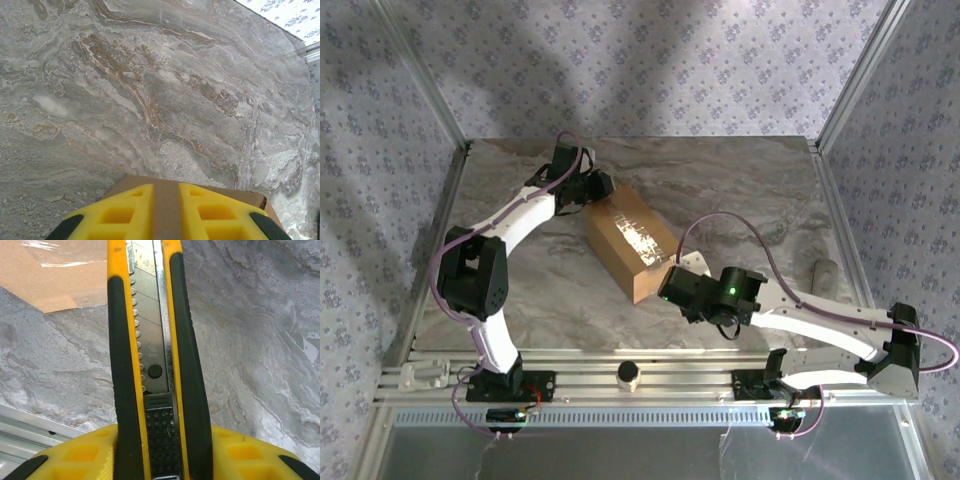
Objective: Unpack the express box
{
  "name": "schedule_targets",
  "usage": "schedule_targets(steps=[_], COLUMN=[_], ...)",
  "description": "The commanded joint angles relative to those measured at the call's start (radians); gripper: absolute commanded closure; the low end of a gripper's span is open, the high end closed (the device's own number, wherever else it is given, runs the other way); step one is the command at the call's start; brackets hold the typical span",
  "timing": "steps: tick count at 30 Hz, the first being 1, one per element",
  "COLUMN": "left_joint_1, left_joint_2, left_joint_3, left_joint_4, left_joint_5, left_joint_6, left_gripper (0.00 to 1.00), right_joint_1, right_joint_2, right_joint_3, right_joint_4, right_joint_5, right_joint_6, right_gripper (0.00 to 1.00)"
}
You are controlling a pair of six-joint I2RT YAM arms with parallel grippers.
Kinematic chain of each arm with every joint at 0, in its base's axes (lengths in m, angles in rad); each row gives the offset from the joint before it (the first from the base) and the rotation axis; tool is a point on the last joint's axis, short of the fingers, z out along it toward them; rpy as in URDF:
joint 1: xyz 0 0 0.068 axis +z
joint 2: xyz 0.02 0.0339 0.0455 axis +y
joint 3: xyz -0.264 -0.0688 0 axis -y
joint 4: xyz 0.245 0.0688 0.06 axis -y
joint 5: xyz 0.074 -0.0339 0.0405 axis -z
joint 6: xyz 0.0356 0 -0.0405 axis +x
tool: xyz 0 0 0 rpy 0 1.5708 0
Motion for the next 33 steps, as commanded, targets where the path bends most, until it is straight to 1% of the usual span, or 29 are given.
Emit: schedule_targets(steps=[1, 7, 9, 12, 15, 18, 19, 22, 25, 28, 31, 33], left_joint_1=[-0.108, -0.130, -0.132, -0.131, -0.130, -0.118, -0.112, -0.094, -0.090, -0.085, -0.072, -0.059], left_joint_2=[0.018, 0.023, 0.022, 0.020, 0.020, 0.022, 0.026, 0.030, 0.033, 0.038, 0.049, 0.066], left_joint_3=[-0.053, -0.062, -0.060, -0.052, -0.026, 0.008, 0.025, 0.057, 0.085, 0.119, 0.149, 0.163], left_joint_4=[-0.073, -0.063, -0.064, -0.071, -0.099, -0.144, -0.158, -0.174, -0.180, -0.205, -0.233, -0.241], left_joint_5=[0.138, 0.145, 0.143, 0.133, 0.111, 0.066, 0.057, 0.051, 0.050, 0.031, 0.000, 0.002], left_joint_6=[-0.046, -0.055, -0.055, -0.051, -0.041, -0.031, -0.027, -0.023, -0.015, -0.010, -0.025, -0.046], left_gripper=[0.81, 0.81, 0.81, 0.81, 0.81, 0.82, 0.82, 0.82, 0.82, 0.80, 0.72, 0.70], right_joint_1=[-0.020, -0.039, -0.040, -0.043, -0.042, -0.039, -0.039, -0.039, -0.039, -0.039, -0.036, -0.034], right_joint_2=[0.022, 0.020, 0.020, 0.020, 0.016, 0.004, -0.002, -0.013, -0.009, 0.008, 0.020, 0.022], right_joint_3=[0.032, 0.025, 0.030, 0.036, 0.031, 0.021, 0.017, 0.005, 0.005, 0.011, 0.019, 0.018], right_joint_4=[0.246, 0.286, 0.288, 0.290, 0.264, 0.214, 0.198, 0.170, 0.179, 0.180, 0.156, 0.140], right_joint_5=[-0.045, -0.065, -0.069, -0.078, -0.061, -0.021, -0.008, 0.023, 0.036, 0.039, 0.055, 0.064], right_joint_6=[-0.062, -0.062, -0.096, -0.103, -0.092, -0.078, -0.051, -0.027, -0.027, -0.028, -0.016, -0.014], right_gripper=[1.00, 1.00, 1.00, 1.00, 1.00, 1.00, 1.00, 1.00, 1.00, 1.00, 1.00, 1.00])
